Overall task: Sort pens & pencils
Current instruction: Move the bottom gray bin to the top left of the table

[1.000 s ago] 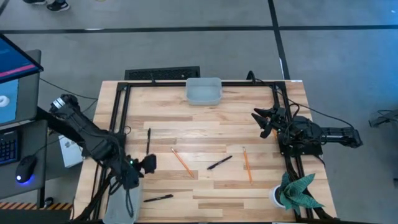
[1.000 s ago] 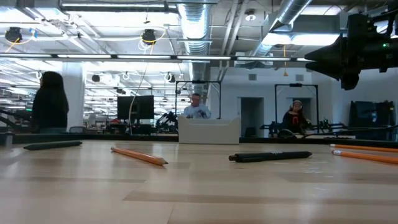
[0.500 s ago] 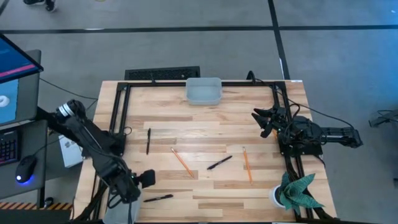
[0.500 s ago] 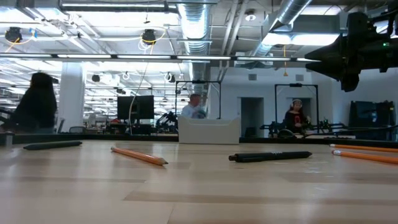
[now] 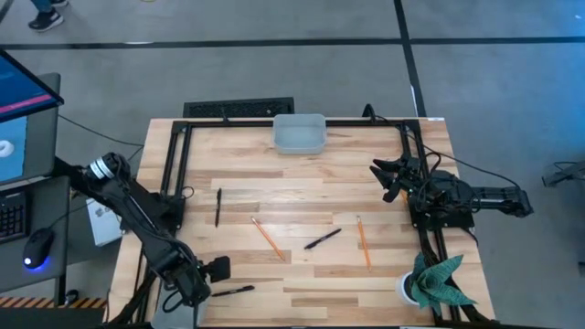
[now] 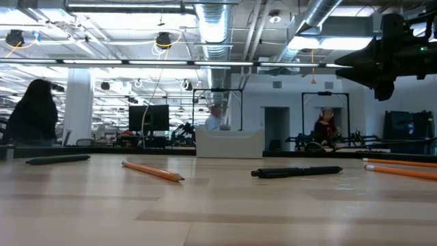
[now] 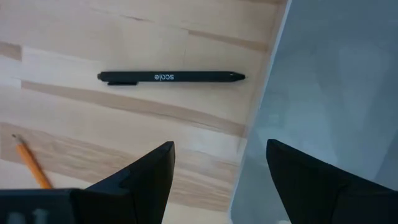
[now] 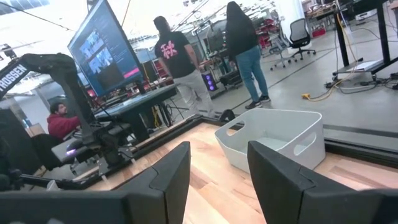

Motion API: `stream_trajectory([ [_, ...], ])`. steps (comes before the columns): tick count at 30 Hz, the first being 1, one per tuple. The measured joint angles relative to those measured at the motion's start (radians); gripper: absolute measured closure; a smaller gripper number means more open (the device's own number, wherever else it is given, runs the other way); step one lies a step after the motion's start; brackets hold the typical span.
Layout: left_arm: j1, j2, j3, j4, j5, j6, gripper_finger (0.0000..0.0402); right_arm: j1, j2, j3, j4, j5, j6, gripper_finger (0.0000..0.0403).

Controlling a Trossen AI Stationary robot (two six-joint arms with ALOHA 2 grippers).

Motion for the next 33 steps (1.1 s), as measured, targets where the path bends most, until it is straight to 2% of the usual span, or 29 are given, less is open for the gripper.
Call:
stream_trajectory([
  [7, 0.000, 0.071, 0.000, -0.014, 0.015, -0.011, 0.0155, 0.000, 0.000, 0.000, 0.000, 0.000, 0.000, 0.0221],
  [13, 0.000, 0.070, -0.004, -0.007, 0.020, -0.021, 0.0155, 0.000, 0.000, 0.000, 0.000, 0.000, 0.000, 0.0221],
  [20, -0.002, 0.070, -0.074, 0.112, 0.054, -0.116, 0.0155, 0.000, 0.000, 0.000, 0.000, 0.000, 0.000, 0.0222],
  [33, -0.001, 0.070, -0.078, 0.113, 0.053, -0.155, 0.0155, 0.000, 0.000, 0.000, 0.000, 0.000, -0.001, 0.0222],
])
